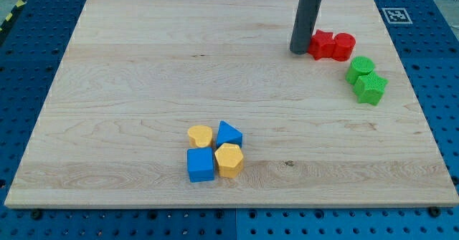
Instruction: Push the red blocks above the green blocks
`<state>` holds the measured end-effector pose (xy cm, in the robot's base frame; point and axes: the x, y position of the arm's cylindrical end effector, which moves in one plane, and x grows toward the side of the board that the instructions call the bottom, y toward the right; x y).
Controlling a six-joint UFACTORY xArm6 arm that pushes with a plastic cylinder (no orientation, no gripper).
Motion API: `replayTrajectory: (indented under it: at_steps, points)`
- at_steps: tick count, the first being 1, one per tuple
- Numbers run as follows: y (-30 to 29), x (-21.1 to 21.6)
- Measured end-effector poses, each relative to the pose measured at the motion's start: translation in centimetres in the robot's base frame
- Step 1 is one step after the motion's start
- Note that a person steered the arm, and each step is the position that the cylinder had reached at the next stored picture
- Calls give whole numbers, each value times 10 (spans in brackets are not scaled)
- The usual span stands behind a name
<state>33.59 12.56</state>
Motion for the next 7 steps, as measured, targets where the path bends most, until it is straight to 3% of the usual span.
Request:
replayTrajectory:
  at_steps: [1, 3, 6, 7]
  points:
    - [3, -17]
    - [-25, 30]
    - [50, 1]
    - [42, -2]
